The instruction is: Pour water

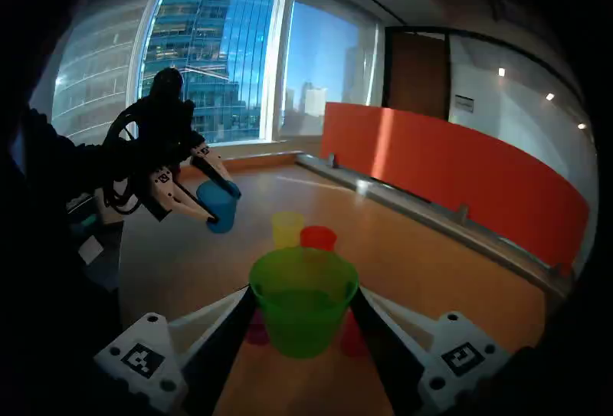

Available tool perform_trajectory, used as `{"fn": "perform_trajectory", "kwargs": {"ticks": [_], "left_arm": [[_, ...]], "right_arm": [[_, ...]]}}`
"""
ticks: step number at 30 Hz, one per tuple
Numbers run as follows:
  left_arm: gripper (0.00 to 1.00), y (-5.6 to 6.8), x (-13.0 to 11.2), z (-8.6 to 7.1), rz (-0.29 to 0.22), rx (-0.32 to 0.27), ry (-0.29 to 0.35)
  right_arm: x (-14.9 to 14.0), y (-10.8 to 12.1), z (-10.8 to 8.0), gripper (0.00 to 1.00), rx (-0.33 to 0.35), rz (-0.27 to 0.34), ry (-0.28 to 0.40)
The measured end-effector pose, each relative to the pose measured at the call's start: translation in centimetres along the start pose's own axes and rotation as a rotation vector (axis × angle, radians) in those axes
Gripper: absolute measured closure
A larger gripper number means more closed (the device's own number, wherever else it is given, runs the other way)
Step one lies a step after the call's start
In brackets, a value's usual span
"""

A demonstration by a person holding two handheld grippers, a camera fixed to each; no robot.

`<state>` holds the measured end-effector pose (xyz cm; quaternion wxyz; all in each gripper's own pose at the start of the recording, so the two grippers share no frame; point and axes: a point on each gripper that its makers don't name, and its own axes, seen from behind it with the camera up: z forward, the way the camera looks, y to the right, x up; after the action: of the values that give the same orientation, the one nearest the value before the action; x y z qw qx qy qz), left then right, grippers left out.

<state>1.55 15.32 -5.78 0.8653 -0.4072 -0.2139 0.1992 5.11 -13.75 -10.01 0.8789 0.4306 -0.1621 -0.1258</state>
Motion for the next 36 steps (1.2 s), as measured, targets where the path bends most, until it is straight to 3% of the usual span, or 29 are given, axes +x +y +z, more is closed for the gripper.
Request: {"fn": "perform_trajectory", "kwargs": {"ticks": [24, 36], "left_arm": [[0.11, 0.9, -4.8, 3.7, -0.001, -0.082, -0.168], [0.11, 1.5, -7.4, 6.0, -0.019, -0.105, -0.221]], "right_arm": [[-5.6, -0.1, 1.3, 0.11, 0.046, 0.009, -0.151], [-6.9, -0.1, 2.0, 0.11, 0.057, 0.030, -0.158]]}}
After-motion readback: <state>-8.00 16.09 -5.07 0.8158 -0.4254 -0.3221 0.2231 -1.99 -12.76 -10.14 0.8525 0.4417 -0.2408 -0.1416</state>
